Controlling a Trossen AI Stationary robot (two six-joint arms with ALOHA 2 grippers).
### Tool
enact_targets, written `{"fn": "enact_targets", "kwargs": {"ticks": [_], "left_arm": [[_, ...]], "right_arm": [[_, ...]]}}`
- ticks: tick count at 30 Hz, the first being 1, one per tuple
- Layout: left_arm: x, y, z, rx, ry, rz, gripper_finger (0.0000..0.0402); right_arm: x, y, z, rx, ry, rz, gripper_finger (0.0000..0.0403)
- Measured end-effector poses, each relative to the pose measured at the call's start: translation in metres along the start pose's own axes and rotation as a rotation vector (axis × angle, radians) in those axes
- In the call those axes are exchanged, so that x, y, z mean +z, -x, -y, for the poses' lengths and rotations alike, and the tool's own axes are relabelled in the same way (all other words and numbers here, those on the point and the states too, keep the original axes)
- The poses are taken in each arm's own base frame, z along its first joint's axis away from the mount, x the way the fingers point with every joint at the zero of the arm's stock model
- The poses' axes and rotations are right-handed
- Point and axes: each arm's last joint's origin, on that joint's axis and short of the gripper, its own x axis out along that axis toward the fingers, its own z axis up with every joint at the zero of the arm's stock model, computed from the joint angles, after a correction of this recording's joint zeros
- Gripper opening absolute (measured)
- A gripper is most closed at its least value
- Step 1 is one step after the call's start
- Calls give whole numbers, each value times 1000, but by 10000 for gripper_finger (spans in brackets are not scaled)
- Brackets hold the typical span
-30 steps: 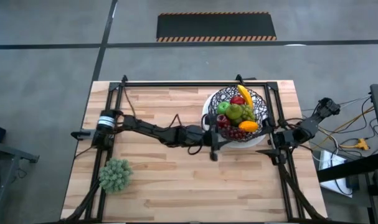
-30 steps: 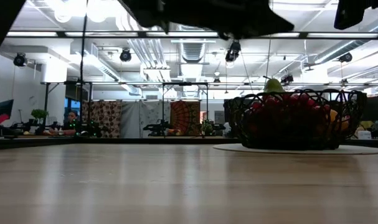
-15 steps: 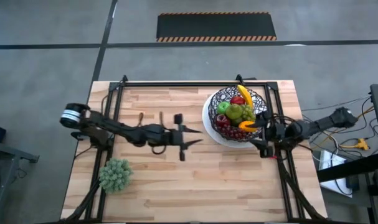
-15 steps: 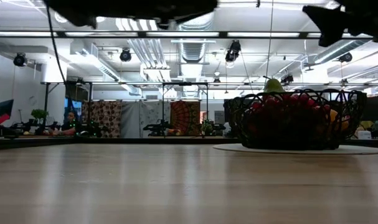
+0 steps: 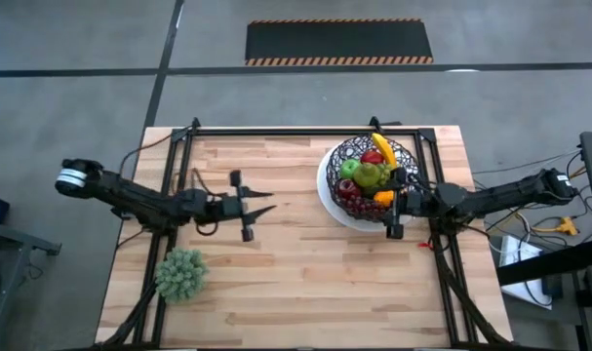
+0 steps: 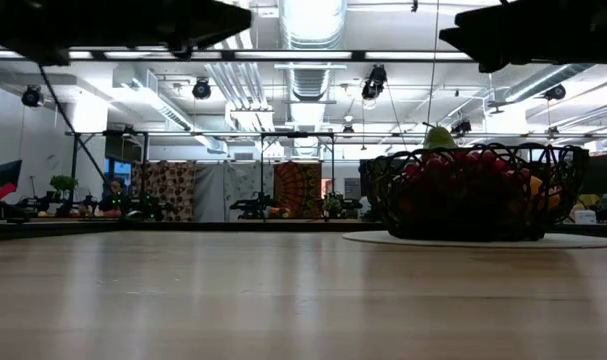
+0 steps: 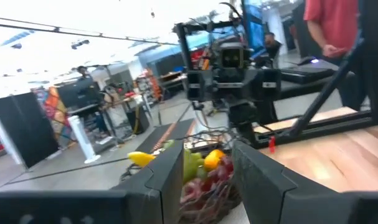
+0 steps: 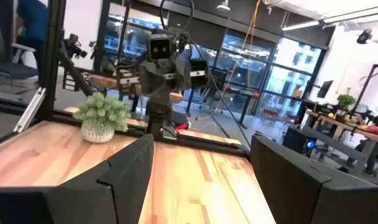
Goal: Build produce basket
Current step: Return to Home Position
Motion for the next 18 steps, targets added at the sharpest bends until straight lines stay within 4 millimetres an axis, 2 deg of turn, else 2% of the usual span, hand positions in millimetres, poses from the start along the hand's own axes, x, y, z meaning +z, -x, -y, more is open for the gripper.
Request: {"fn": "enact_targets", "kwargs": {"ticks": [10, 18], "left_arm": [[-10, 62, -22, 121, 30, 60, 121], [-29, 95, -28, 160, 52, 94, 121]], "right_arm": [[4, 6, 6, -33, 32, 25, 253], [-3, 6, 23, -147, 92, -30, 253]]}}
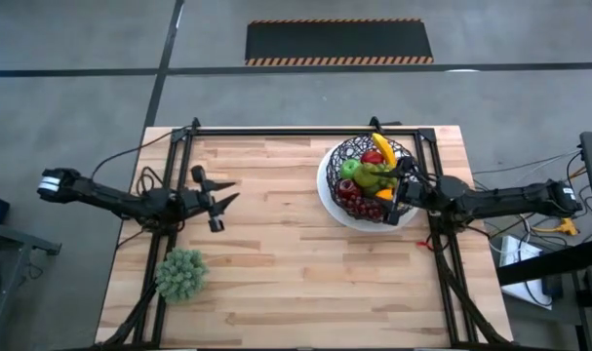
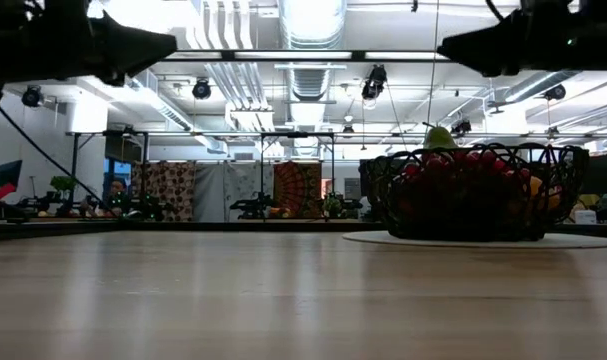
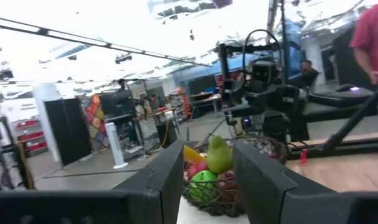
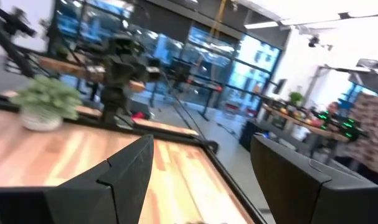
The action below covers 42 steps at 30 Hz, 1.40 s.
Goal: Build produce basket
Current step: Return to Home Position
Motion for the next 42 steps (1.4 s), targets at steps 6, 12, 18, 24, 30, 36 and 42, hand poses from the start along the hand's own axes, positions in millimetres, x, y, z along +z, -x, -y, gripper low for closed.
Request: {"fn": "enact_targets", "kwargs": {"ticks": [6, 12, 18, 24, 30, 36, 42], "left_arm": [[-5, 11, -5, 53, 6, 1, 121], [-5, 15, -8, 59, -15, -21, 121], [-5, 20, -10, 57, -6, -36, 121], [-1, 22, -13, 71, 17, -4, 121], [-2, 22, -13, 73, 16, -6, 121], [-3, 21, -12, 69, 10, -18, 121], [-4, 21, -11, 67, 6, -24, 121]], "right_arm": [[2, 6, 7, -14, -4, 22, 253], [9, 20, 11, -19, -12, 79, 253], [10, 35, 13, -26, -5, 105, 253], [7, 48, 13, -41, -12, 170, 253], [1, 58, 12, -65, -16, 236, 253], [-1, 59, 12, -89, 2, 257, 253], [-5, 59, 17, -277, -98, 165, 254]]}}
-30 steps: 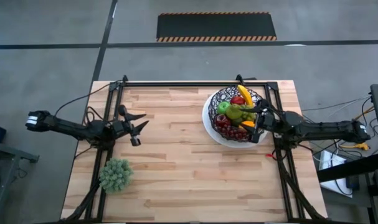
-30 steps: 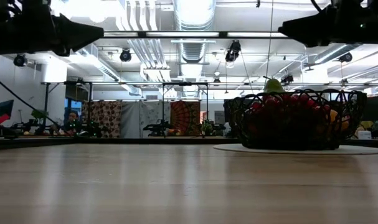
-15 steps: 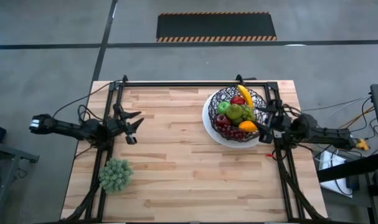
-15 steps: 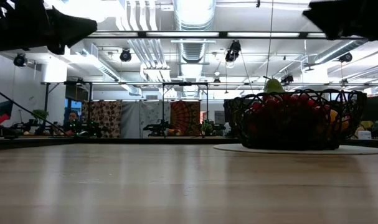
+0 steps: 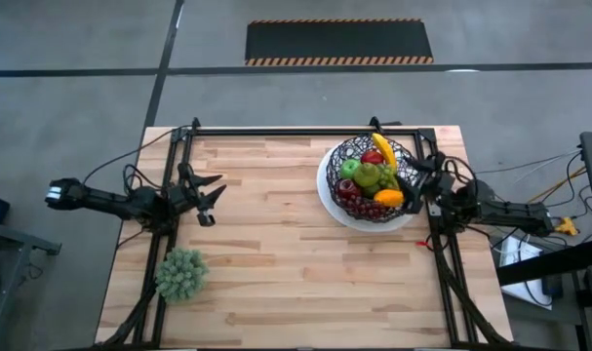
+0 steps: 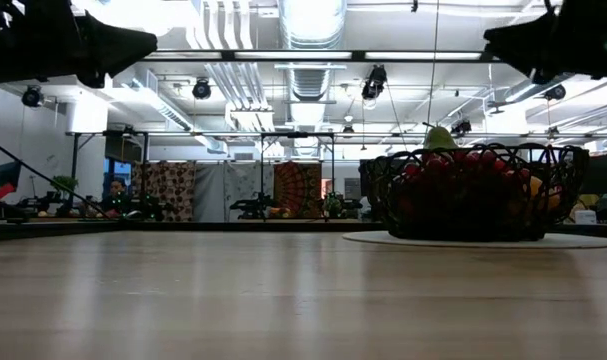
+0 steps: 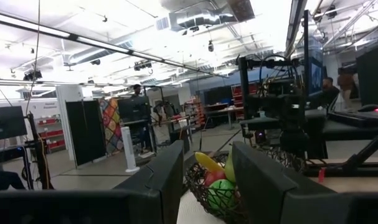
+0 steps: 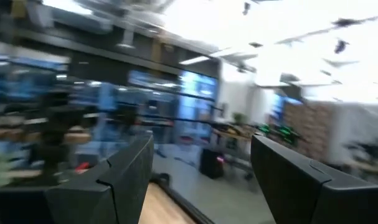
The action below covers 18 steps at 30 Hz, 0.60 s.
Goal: Build produce basket
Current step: Return to Home Position
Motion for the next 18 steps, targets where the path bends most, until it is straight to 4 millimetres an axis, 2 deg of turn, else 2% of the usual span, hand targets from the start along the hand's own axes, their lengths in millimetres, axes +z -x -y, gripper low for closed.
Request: {"fn": "enact_targets", "kwargs": {"ticks": [4, 9, 18], "left_arm": [[-1, 0, 0, -2, -3, -5, 121], [-1, 0, 0, -2, -4, -6, 121], [-1, 0, 0, -3, -4, -6, 121]], "right_arm": [[-4, -1, 2, -118, -116, -57, 252], [-6, -2, 2, -138, -220, -73, 253], [-7, -3, 1, -135, -222, -86, 256]]}}
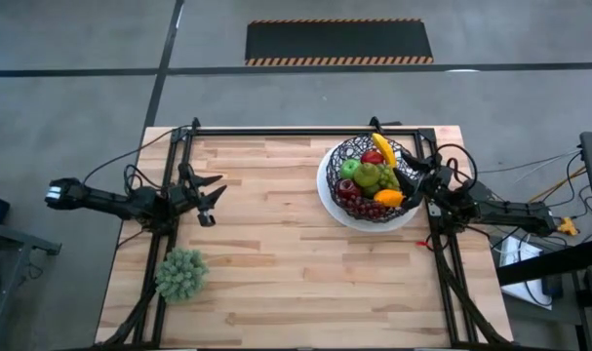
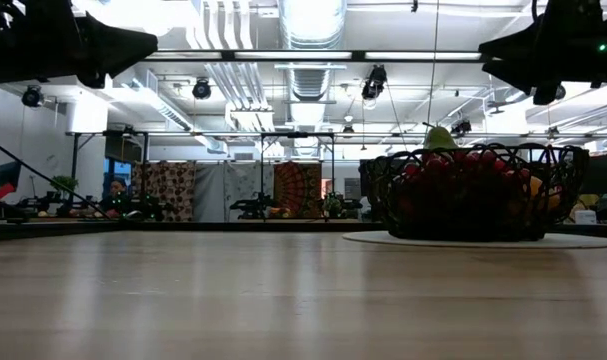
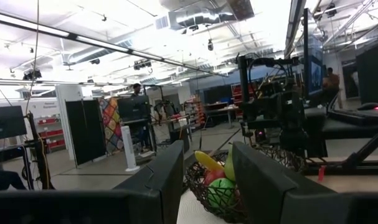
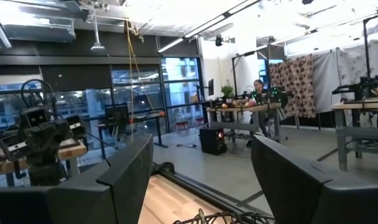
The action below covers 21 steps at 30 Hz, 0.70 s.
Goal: Build produce basket
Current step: Return to Home Position
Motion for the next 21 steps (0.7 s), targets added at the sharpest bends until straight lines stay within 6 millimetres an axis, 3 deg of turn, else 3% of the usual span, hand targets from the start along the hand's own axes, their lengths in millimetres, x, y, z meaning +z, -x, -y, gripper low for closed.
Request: {"fn": "enact_targets", "kwargs": {"ticks": [21], "left_arm": [[0, 0, 0, -1, -1, -1, 121]], "right_arm": [[0, 0, 0, 0, 0, 0, 254]]}}
